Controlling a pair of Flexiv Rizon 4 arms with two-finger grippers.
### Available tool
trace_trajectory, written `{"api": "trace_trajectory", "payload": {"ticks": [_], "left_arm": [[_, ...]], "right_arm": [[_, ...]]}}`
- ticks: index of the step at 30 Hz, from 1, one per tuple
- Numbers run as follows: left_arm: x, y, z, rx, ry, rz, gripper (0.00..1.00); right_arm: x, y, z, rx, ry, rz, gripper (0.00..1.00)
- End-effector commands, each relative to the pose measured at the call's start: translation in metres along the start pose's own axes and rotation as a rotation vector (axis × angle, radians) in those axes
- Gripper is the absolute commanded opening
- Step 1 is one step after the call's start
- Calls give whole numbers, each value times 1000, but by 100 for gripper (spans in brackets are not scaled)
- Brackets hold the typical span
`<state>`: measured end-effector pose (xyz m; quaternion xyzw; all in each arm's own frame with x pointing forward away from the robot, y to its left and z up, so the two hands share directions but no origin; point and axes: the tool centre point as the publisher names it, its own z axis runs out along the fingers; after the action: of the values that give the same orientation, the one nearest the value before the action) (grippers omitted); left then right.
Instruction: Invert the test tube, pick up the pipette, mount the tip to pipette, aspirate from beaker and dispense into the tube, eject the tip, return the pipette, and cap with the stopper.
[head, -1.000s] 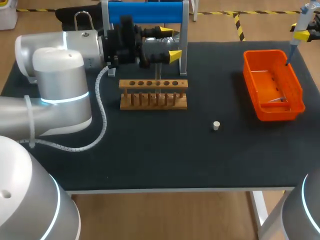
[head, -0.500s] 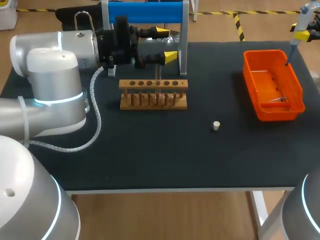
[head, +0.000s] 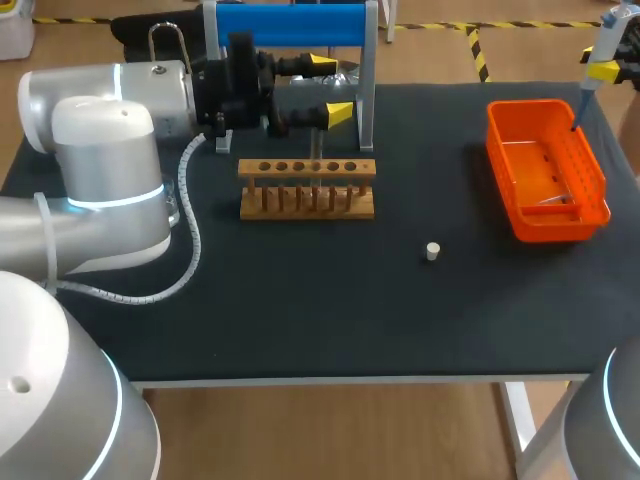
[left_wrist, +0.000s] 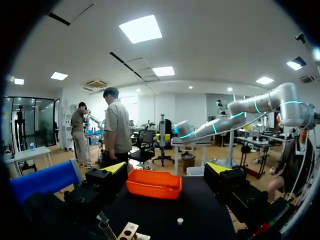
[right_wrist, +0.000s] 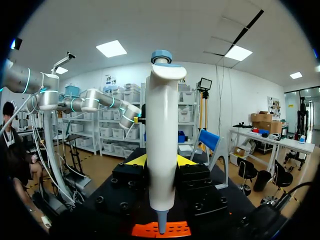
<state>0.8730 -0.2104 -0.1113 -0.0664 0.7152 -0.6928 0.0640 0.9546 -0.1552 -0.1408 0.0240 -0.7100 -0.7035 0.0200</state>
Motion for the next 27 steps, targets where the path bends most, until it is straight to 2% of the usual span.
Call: {"api": "trace_trajectory", "payload": {"ticks": [1, 3, 11, 14, 19, 27], "left_arm": [[0, 0, -1, 0, 2, 0, 100], [0, 0, -1, 0, 2, 0, 100], [0, 0, -1, 0, 2, 0, 100], [0, 0, -1, 0, 2, 0, 100], [0, 0, -1, 0, 2, 0, 100], [0, 0, -1, 0, 2, 0, 100]], "right_arm": [[1, 1, 1, 4, -3, 0, 0], [1, 1, 1, 4, -3, 0, 0], [30, 12, 23, -19, -91, 34, 0], [42, 16, 38, -4, -105, 28, 0], [62, 22, 70, -2, -95, 9, 0], [82, 22, 133, -7, -12, -12, 0]]}}
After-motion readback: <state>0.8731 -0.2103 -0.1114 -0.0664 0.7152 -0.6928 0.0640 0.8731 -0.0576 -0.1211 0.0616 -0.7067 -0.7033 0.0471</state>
